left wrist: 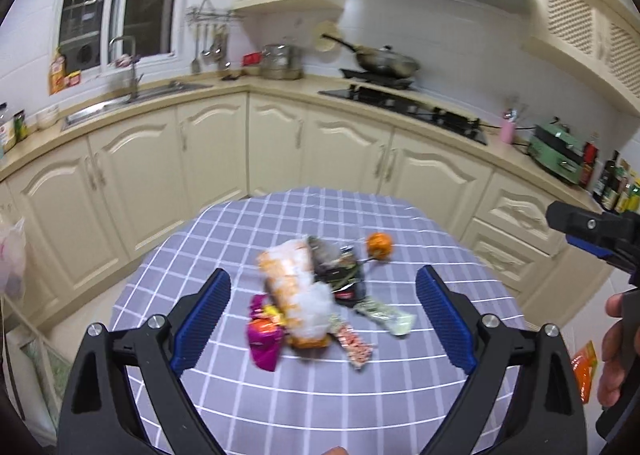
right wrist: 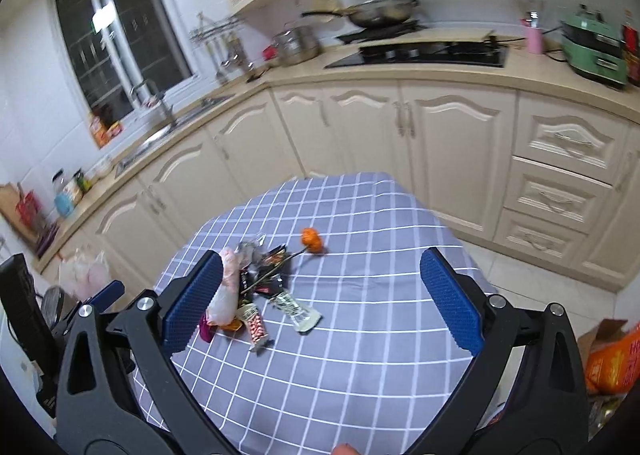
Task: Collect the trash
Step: 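Grasp the orange-printed plastic bag with the left gripper while the right grasps the green wrapper, then carry the bag and wrapper to the blue bin and release both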
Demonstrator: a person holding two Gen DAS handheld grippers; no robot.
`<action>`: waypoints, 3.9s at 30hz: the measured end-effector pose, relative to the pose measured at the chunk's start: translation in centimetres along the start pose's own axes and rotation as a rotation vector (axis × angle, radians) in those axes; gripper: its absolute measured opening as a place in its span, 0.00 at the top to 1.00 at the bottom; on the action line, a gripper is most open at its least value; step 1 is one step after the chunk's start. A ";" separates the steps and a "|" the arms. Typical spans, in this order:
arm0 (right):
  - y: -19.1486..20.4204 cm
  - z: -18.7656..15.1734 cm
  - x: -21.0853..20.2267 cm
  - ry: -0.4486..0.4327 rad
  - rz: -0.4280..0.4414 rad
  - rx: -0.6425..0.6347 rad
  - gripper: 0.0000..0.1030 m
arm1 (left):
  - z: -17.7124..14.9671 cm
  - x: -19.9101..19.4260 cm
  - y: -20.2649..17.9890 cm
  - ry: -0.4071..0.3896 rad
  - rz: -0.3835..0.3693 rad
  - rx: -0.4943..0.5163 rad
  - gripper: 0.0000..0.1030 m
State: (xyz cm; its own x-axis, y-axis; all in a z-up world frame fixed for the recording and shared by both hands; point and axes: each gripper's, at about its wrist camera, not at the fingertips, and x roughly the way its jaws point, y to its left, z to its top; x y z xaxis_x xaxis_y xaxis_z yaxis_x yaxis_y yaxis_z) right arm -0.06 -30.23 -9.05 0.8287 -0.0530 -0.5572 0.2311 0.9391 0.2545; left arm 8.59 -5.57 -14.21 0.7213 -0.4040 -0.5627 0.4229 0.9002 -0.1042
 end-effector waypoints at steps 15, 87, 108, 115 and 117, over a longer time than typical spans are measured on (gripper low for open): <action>-0.8 -2.5 9.4 0.199 -0.004 -0.061 0.06 | -1.5 11.4 1.7 0.186 0.060 -0.014 0.11; -27.9 -14.4 -17.6 -0.054 -0.423 0.471 0.86 | -9.1 1.3 -31.0 0.235 -0.698 0.391 0.72; -38.1 -29.5 -16.8 0.122 -0.503 0.859 0.86 | -27.0 8.9 -44.6 0.680 -0.771 0.659 0.72; -40.1 -32.3 -15.6 0.150 -0.503 0.965 0.57 | -29.1 10.7 -45.6 0.776 -0.766 0.706 0.24; -40.0 -32.5 -15.7 0.141 -0.523 0.962 0.31 | -28.4 10.6 -45.1 0.739 -0.755 0.705 0.21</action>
State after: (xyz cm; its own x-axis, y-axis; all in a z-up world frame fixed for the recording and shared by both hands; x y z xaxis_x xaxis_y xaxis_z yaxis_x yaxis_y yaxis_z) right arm -38.91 -55.96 -36.12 0.4620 -0.2701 -0.8447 0.8868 0.1528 0.4362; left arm -18.42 -45.82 -38.75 -0.2065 -0.3853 -0.8994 0.9567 0.1134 -0.2682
